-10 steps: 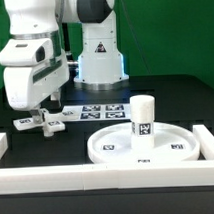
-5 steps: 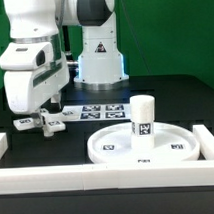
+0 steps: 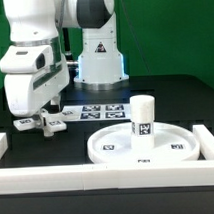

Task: Assemble round table

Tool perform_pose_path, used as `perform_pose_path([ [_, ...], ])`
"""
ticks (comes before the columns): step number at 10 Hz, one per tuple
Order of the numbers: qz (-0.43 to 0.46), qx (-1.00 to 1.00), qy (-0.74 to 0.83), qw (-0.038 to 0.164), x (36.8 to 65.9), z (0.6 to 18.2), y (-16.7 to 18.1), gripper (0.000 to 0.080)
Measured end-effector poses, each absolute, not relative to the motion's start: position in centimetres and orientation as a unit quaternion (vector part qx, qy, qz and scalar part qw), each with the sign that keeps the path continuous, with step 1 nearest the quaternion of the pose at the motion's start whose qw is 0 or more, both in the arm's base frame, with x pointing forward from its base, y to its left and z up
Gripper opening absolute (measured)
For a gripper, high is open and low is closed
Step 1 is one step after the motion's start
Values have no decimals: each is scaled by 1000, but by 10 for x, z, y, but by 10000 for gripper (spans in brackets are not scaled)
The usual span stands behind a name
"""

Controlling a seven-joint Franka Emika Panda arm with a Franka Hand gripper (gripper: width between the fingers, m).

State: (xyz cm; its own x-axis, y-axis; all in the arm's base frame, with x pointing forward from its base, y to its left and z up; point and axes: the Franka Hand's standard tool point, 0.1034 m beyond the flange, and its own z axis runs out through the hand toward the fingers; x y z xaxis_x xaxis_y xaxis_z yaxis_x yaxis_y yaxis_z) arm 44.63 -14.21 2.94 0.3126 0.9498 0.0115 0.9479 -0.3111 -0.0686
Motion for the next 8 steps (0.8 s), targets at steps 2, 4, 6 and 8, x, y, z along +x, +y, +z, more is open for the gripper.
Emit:
perform_pose_path([
  [2,15,-810,-586,31,447,30,-142,440],
  [4,15,-810,-586,31,447,30,-142,440],
  [6,15,-810,-586,31,447,30,-142,440],
  [8,47,-850,-520,68,436,49,-118,440],
])
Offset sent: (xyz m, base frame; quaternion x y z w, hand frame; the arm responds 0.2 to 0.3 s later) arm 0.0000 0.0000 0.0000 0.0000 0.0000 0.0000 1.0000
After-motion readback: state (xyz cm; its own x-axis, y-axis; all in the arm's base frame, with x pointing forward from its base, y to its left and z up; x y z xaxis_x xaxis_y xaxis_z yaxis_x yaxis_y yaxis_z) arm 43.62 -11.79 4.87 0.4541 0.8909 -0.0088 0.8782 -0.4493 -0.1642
